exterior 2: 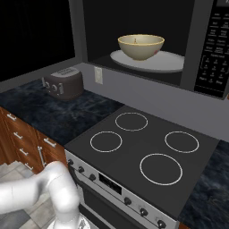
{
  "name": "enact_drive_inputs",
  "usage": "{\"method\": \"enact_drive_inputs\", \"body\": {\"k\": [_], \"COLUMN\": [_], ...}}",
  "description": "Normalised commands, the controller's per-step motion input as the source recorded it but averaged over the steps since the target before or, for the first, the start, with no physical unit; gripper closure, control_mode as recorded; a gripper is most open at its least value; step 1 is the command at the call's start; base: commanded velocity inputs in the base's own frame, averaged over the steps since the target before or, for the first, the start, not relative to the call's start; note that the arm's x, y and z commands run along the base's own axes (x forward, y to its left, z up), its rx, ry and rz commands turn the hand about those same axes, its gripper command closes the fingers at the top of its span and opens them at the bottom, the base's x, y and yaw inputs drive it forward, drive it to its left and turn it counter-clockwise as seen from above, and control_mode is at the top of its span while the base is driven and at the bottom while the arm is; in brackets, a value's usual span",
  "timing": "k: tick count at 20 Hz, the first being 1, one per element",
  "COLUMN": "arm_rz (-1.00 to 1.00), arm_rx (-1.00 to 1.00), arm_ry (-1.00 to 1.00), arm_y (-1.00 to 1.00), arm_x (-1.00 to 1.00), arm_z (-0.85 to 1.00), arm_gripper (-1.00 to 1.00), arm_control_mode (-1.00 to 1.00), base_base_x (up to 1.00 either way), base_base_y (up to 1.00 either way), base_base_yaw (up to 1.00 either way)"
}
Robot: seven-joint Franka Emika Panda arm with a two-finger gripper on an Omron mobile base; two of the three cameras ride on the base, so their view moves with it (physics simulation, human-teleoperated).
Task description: Place the bowl containing the mushroom and onion in the microwave. Close the microwave door and press the start button to microwave the meal.
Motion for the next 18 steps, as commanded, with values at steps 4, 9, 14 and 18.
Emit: {"method": "enact_drive_inputs", "body": {"k": [4, 9, 14, 18], "arm_rz": [-0.31, -0.34, -0.35, -0.32], "arm_rx": [0.05, 0.05, 0.05, 0.05], "arm_ry": [-0.05, 0.0, 0.0, -0.02], "arm_y": [-0.59, -0.83, -1.0, -1.0], "arm_x": [0.03, 0.0, -0.01, -0.22], "arm_z": [0.0, 0.05, 0.16, 0.12], "arm_gripper": [-1.0, -1.0, -1.0, -1.0], "arm_control_mode": [-1.0, -1.0, -1.0, -1.0], "base_base_x": [0.0, 0.0, 0.0, 0.0], "base_base_y": [0.0, 0.0, 0.0, 0.0], "base_base_yaw": [0.0, 0.0, 0.0, 0.0]}}
